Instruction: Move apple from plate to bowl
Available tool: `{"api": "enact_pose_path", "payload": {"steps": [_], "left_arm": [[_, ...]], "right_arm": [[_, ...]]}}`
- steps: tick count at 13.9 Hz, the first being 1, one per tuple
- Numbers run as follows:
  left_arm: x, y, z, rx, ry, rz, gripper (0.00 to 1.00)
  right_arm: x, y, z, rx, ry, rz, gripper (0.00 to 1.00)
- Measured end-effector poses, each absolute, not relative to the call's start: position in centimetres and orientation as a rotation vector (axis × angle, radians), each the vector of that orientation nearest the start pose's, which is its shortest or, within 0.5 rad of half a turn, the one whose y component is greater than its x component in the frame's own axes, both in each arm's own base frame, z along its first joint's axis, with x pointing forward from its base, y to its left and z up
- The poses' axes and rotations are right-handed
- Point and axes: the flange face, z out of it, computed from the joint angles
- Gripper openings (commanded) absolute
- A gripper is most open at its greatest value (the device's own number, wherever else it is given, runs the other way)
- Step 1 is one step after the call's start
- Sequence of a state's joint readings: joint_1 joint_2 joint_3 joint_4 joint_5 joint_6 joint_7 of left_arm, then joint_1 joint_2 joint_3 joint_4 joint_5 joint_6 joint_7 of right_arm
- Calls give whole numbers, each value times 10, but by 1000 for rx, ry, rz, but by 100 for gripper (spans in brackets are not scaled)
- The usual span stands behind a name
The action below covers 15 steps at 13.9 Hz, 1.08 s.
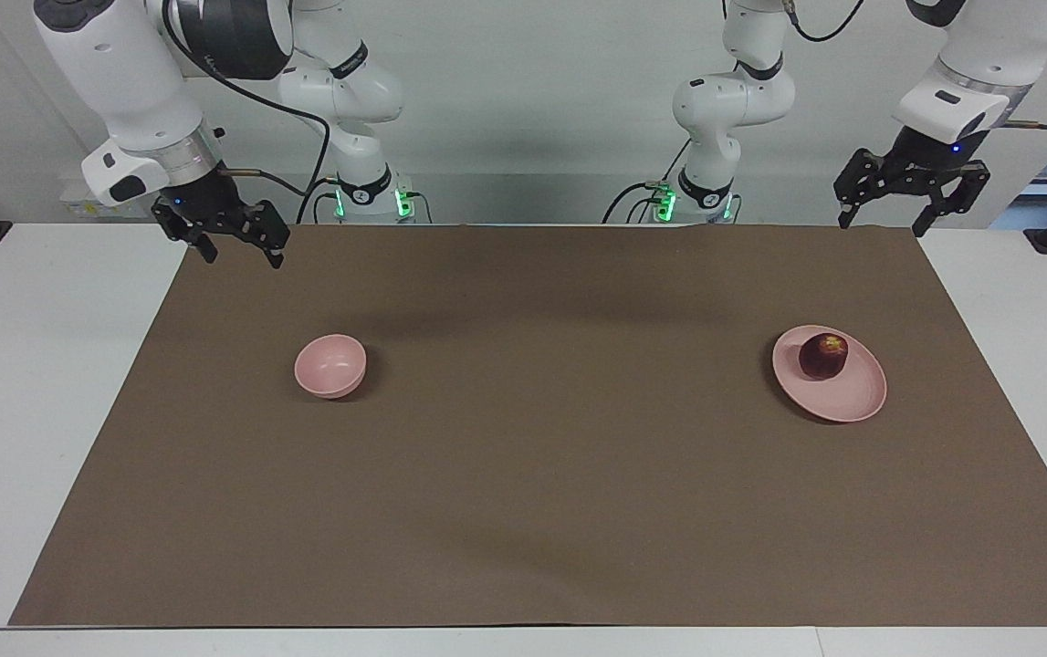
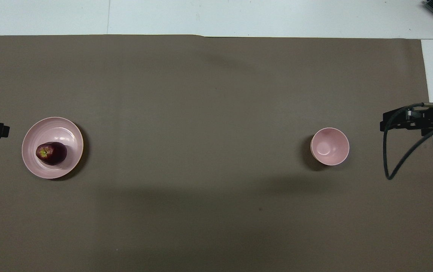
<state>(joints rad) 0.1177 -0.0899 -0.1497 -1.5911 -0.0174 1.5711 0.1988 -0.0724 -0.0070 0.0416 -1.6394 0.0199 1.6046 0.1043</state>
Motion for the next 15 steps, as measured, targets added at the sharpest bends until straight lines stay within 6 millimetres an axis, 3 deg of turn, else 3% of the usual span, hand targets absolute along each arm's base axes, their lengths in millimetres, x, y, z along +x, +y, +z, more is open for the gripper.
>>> {"api": "enact_pose_path", "payload": {"steps": [6,10,15], "left_arm": [[527,-16,663,-3122,327,-111,100],[523,-24,666,-3129,351,-59,100],[527,-7,668,-3144,311,-36,100]], "right_arm": [[553,-14,599,-3116,210,45,100],[553,-13,599,-3116,206,51,100],[552,-13,599,-3116,206,61,100]]}}
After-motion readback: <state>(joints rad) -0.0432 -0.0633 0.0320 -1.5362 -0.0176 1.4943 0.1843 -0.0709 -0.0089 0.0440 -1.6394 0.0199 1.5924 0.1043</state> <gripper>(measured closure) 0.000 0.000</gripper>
